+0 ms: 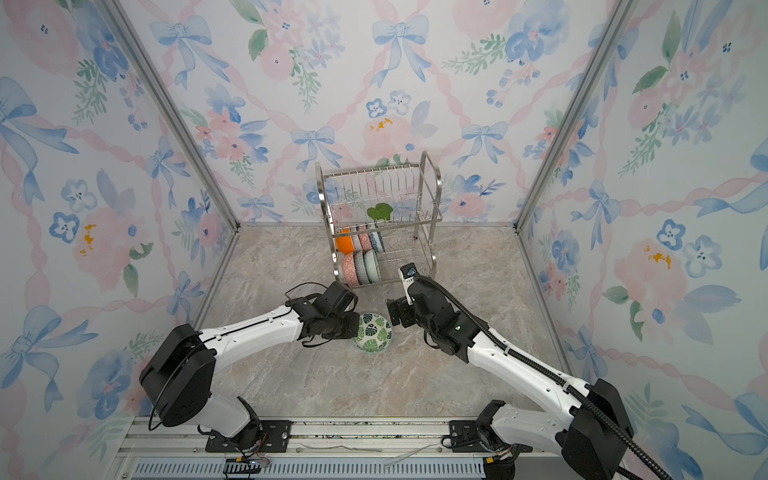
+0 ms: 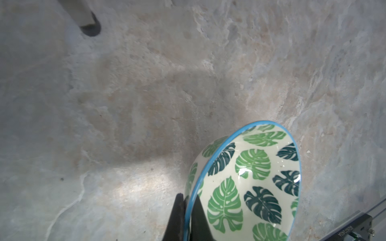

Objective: Load the bowls into the dish rack
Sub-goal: 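Grasp the leaf-pattern bowl rim with left gripper and lift it, then grasp the leaf-pattern bowl rim with right gripper while left gripper releases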

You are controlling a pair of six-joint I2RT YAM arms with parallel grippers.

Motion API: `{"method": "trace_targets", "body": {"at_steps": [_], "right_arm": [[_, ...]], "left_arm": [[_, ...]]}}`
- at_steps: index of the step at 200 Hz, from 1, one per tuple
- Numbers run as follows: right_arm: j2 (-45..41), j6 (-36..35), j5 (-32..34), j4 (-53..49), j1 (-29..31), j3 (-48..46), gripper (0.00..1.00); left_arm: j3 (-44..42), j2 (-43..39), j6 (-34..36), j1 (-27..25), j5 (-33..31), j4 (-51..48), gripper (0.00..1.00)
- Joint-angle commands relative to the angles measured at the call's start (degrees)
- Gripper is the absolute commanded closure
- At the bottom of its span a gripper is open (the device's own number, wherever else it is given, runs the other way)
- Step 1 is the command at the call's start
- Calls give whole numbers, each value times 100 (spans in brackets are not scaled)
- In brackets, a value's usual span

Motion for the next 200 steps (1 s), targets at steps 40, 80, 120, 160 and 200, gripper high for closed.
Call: {"method": "trace_targets", "body": {"at_steps": [40, 80, 120, 160, 200], "right_arm": [[7, 248, -217, -402, -65, -403, 3], [-67, 279, -197, -375, -61, -554, 4], [-72, 315, -171, -516, -61, -457, 4], [-77, 333, -187, -558, -61, -437, 4], [-67, 345, -171, -695, -54, -306, 3]], "left_arm": [[703, 680, 79, -275, 110, 125, 99], [802, 858, 253, -364, -60, 130, 86], [885, 817, 495, -369, -194, 123, 71], [937, 634, 632, -369, -159, 125, 57], [947, 362, 856, -352, -182, 102, 40]]}}
